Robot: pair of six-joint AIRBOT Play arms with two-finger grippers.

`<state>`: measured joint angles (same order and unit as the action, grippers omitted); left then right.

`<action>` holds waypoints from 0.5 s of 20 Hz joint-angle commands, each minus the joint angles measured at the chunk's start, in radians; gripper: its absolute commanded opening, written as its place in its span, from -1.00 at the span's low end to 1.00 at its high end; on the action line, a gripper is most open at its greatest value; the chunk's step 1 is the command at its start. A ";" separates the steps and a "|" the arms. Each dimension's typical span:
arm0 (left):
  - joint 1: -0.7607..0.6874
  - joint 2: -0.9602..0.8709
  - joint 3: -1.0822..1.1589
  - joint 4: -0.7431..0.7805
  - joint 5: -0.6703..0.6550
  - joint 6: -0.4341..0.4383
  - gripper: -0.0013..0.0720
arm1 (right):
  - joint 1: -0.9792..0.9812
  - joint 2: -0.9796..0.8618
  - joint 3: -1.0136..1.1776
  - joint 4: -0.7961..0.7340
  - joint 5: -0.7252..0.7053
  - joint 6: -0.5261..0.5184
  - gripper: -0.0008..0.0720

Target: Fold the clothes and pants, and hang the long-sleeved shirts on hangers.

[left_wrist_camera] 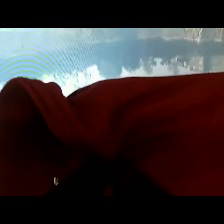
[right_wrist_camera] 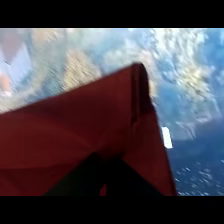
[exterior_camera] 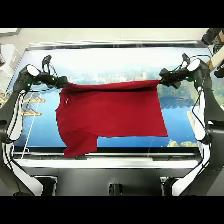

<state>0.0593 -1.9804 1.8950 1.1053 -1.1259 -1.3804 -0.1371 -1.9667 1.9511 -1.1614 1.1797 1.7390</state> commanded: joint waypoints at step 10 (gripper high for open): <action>0.006 0.003 0.007 0.025 -0.426 -0.078 -0.92 | -0.002 -0.030 0.000 -0.148 0.300 -0.007 -0.89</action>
<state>0.0654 -1.9739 1.9011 1.1072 -1.5063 -1.4483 -0.1390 -1.9862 1.9511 -1.3029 1.4376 1.7309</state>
